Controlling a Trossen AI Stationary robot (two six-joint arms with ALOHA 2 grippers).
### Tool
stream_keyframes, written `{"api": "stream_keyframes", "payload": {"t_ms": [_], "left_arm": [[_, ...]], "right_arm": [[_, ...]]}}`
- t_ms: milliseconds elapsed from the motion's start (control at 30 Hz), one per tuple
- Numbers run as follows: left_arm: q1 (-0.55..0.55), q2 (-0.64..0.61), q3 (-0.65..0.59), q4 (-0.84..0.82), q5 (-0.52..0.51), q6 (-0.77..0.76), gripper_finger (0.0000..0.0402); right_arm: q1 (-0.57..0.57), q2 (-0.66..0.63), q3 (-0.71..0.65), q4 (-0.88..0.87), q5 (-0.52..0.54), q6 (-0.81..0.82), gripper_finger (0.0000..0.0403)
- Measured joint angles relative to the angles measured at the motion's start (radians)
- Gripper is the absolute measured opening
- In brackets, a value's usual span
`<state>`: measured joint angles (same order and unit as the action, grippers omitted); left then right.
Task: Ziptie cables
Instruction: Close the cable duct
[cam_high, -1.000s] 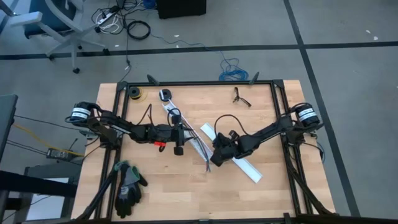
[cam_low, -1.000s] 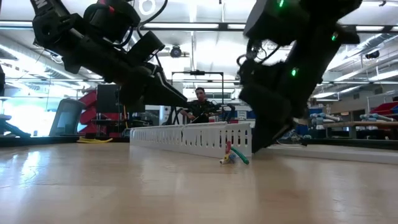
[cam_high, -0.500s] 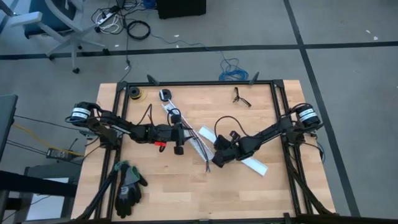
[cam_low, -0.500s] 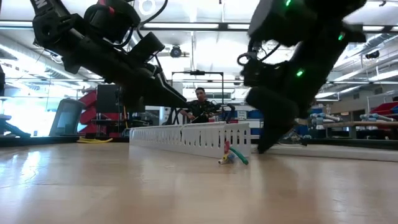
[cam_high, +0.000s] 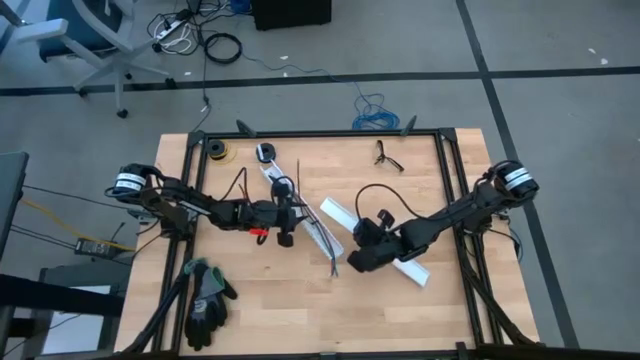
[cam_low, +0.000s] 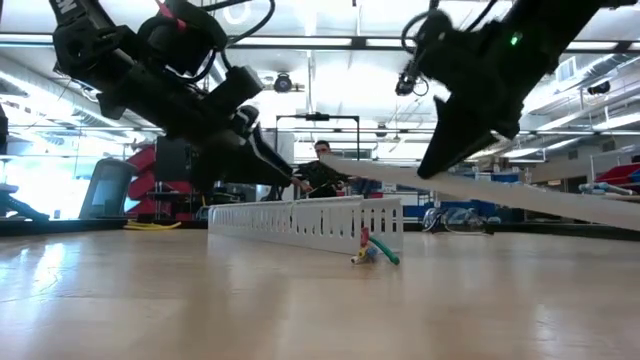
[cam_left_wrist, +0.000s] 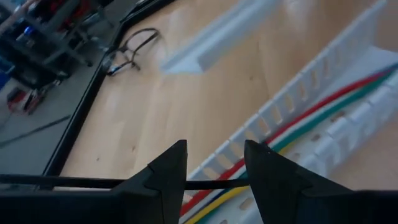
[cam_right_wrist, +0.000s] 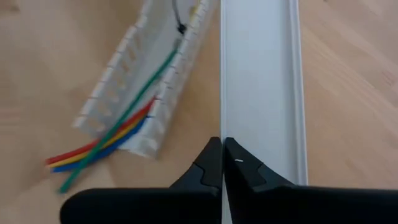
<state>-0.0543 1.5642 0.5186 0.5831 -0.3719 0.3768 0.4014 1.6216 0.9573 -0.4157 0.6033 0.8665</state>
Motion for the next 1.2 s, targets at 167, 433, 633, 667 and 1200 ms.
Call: {"api": "stream_keyframes", "payload": {"t_ms": [167, 433, 633, 667, 1200], "left_arm": [[-0.010, 0.000, 0.000, 0.014, 0.052, 0.095, 0.0169], [-0.023, 0.000, 0.000, 0.105, 0.094, 0.256, 0.0170], [-0.025, 0.000, 0.000, 0.107, 0.198, 0.355, 0.0169], [-0.025, 0.000, 0.000, 0.108, 0.204, 0.355, 0.0169], [-0.026, 0.002, -0.002, 0.097, 0.421, 0.259, 0.0010]], "right_arm": [[0.017, -0.005, 0.000, 0.025, -0.041, -0.004, 0.0000], [0.017, -0.004, 0.001, 0.128, -0.136, -0.066, 0.0000], [0.015, -0.004, 0.001, 0.182, -0.159, -0.122, 0.0000], [0.015, -0.004, 0.001, 0.195, -0.169, -0.131, 0.0000], [0.013, -0.006, 0.002, 0.240, -0.222, -0.183, 0.0001]]}}
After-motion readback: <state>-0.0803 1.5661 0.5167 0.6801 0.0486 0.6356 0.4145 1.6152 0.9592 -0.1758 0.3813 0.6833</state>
